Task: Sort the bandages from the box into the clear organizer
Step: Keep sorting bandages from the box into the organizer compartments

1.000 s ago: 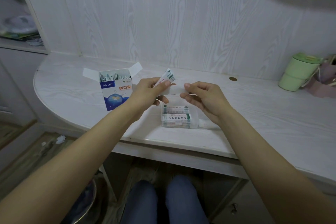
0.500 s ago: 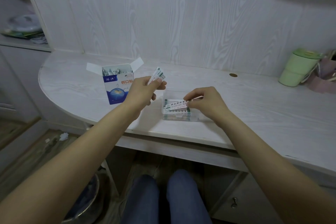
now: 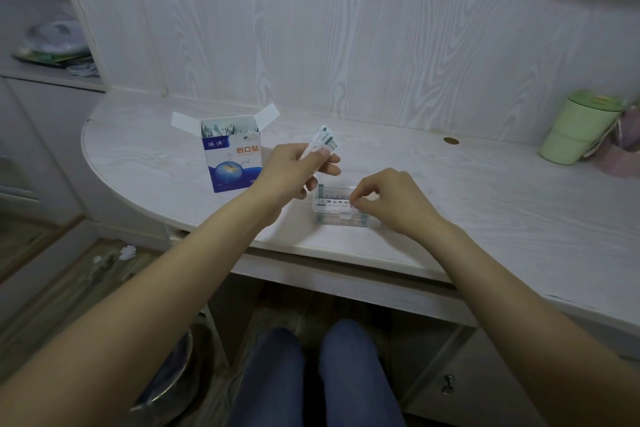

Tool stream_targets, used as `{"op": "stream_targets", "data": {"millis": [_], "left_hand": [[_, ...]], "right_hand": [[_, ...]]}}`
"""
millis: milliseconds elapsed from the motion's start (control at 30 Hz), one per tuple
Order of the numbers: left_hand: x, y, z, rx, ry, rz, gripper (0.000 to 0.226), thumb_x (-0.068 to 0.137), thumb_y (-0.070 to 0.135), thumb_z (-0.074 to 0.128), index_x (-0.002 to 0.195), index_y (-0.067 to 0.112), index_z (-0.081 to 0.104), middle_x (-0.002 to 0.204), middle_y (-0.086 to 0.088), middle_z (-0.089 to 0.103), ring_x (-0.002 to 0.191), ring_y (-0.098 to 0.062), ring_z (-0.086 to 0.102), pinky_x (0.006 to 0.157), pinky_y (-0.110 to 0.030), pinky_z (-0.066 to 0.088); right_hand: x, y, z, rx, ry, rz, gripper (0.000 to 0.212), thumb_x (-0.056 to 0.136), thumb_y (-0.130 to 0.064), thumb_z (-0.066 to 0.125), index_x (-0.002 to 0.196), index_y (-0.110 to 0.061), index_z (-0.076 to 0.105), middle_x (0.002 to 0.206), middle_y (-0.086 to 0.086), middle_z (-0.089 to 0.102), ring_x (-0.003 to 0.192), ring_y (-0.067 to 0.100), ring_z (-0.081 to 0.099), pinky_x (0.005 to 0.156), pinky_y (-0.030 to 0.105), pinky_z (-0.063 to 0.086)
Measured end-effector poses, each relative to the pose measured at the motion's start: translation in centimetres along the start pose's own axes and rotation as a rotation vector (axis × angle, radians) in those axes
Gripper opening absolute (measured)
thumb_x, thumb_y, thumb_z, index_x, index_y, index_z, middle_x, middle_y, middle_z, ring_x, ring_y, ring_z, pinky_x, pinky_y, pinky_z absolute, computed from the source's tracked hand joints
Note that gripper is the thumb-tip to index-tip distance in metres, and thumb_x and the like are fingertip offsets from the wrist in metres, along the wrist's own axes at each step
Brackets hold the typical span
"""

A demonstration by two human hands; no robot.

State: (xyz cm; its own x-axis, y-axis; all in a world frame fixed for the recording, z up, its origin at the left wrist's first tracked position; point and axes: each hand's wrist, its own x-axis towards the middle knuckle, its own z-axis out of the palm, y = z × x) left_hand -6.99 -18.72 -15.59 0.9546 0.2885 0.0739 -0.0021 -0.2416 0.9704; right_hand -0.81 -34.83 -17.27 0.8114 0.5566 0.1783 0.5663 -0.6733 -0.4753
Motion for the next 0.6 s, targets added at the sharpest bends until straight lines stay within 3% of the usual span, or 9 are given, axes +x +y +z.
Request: {"op": "stream_targets", "data": {"millis": [133,233,333,433,600], "left_hand": [[0.1,0.0,0.3,-0.095,-0.01,-0.012,0.019,0.098,0.026,0.049,0.098,0.017,0.067,0.075,0.005,0.07,0.048,-0.005,0.041,0.046,-0.014,0.034],[0.0,-0.1,0.6,-0.137,-0.022,-0.002,0.013,0.097,0.022,0.052,0.096,0.017,0.064,0.073,0.003,0.072,0.045,-0.005,0.039,0.045,-0.014,0.032],[-0.2,0.0,0.9,-0.107,-0.1,0.032,0.01,0.093,0.023,0.059,0.1,0.017,0.064,0.078,-0.001,0.074,0.042,-0.003,0.04,0.044,-0.012,0.034],[-0.4,0.4,1.3,-0.078,-0.153,0.08,0.014,0.092,0.025,0.06,0.102,0.017,0.064,0.073,-0.001,0.072,0.041,0.0,0.042,0.043,-0.011,0.034],[-0.1,0.4,1.6,-0.158,-0.117,0.022,0.029,0.103,0.023,0.033,0.093,0.015,0.059,0.075,-0.006,0.072,0.044,-0.007,0.046,0.048,-0.02,0.035]], "right_hand": [[0.1,0.3,0.0,0.048,0.019,-0.011,0.016,0.087,-0.012,0.061,0.092,-0.016,0.075,0.098,-0.003,0.072,0.091,0.007,0.059,0.079,0.017,0.041],[0.4,-0.3,-0.5,0.441,0.21,0.005,0.014,0.087,-0.009,0.062,0.087,-0.016,0.074,0.089,-0.005,0.073,0.089,0.009,0.066,0.085,0.021,0.049],[0.6,-1.1,-1.6,0.785,0.224,0.061,0.008,0.087,-0.016,0.066,0.091,-0.011,0.071,0.085,0.002,0.072,0.079,0.009,0.067,0.075,0.02,0.055],[0.9,-1.4,-1.8,0.754,0.22,0.064,0.009,0.081,-0.013,0.072,0.086,-0.006,0.07,0.075,0.004,0.069,0.064,0.004,0.063,0.064,0.016,0.052],[1.1,-1.1,-1.8,0.805,0.264,0.069,0.007,0.079,-0.007,0.074,0.083,-0.007,0.069,0.067,0.002,0.066,0.058,0.004,0.059,0.062,0.016,0.052]]}}
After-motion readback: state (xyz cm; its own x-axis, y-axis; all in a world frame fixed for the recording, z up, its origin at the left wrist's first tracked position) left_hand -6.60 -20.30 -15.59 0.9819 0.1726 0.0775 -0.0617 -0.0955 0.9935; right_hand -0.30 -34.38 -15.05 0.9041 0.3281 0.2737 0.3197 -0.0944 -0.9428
